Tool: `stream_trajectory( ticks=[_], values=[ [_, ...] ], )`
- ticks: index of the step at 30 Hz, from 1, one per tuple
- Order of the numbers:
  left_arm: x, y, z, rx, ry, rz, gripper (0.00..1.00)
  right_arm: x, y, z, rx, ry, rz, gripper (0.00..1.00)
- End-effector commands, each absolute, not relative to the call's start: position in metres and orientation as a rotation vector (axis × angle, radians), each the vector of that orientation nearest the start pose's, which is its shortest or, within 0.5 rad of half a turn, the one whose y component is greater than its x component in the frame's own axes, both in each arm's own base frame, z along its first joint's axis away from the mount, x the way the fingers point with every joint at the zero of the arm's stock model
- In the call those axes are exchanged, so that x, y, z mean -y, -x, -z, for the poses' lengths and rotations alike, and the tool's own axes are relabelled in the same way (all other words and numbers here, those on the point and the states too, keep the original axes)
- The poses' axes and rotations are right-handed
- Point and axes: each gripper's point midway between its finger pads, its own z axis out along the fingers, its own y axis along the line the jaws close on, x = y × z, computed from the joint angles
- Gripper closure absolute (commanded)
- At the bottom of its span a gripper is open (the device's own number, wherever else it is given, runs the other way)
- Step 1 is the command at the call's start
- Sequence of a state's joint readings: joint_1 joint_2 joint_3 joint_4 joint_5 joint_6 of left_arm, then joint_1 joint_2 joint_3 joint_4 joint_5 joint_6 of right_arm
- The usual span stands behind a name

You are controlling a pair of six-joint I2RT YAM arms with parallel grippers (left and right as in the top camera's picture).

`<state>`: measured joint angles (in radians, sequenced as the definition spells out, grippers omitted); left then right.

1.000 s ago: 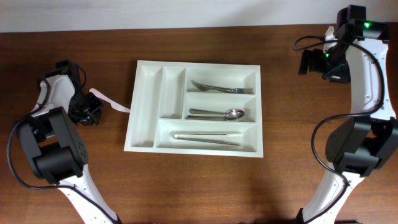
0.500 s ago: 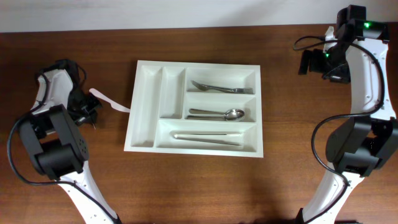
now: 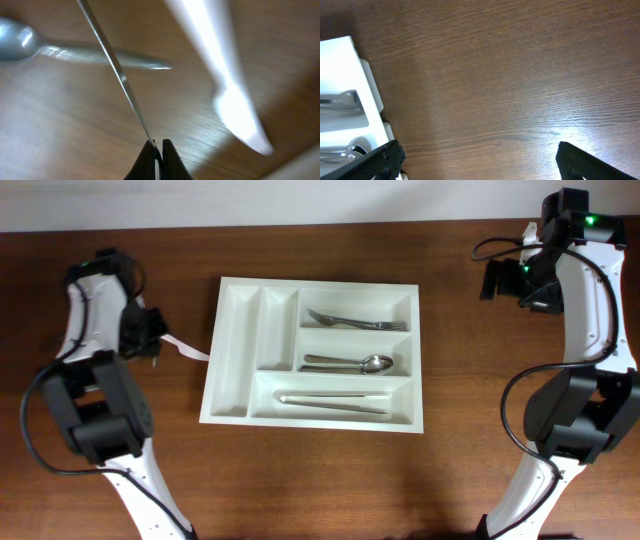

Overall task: Pack container
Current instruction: 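Carry the small spoon into the left narrow compartment and release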

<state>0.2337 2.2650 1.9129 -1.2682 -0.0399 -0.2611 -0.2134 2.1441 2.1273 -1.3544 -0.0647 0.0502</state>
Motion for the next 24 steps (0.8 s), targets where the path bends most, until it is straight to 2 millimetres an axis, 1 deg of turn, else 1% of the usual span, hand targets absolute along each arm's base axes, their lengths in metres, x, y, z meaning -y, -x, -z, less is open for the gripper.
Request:
stream_trajectory(
  ticks=[1,4,5,7,9,11,15,24],
  values=[
    [-0.039,-0.447,-0.087,-3.058,0.082,-0.001,0.98,0.085,-0.451,-0.160,-2.887,-0.378,-0.067,0.01],
    [-0.002,-0.450,-0.092,-3.036,-0.223,-0.006,0.98,0.085,-0.451,-0.160,-2.887,-0.378,-0.067,0.01],
    [0.023,-0.449,-0.092,-3.018,-0.416,-0.007,0.98,0.085,-0.451,-0.160,-2.887,-0.378,-0.067,0.01],
    [0.046,-0.447,-0.092,-2.990,-0.577,-0.007,0.98,0.085,-0.451,-0.160,-2.887,-0.378,-0.067,0.01],
    [0.064,-0.446,-0.092,-2.958,-0.712,-0.015,0.98,0.085,-0.451,-0.160,-2.887,-0.378,-0.067,0.01],
    [0.077,-0.445,-0.092,-2.930,-0.812,-0.027,0.98,0.085,-0.451,-0.160,-2.887,-0.378,-0.067,0.01],
    [0.085,-0.446,-0.091,-2.911,-0.845,-0.037,0.98,0.085,-0.451,-0.160,-2.887,-0.378,-0.067,0.01],
    [0.076,-0.446,-0.090,-2.924,-0.811,-0.036,0.98,0.085,-0.451,-0.160,-2.887,-0.378,-0.067,0.01]
  ],
)
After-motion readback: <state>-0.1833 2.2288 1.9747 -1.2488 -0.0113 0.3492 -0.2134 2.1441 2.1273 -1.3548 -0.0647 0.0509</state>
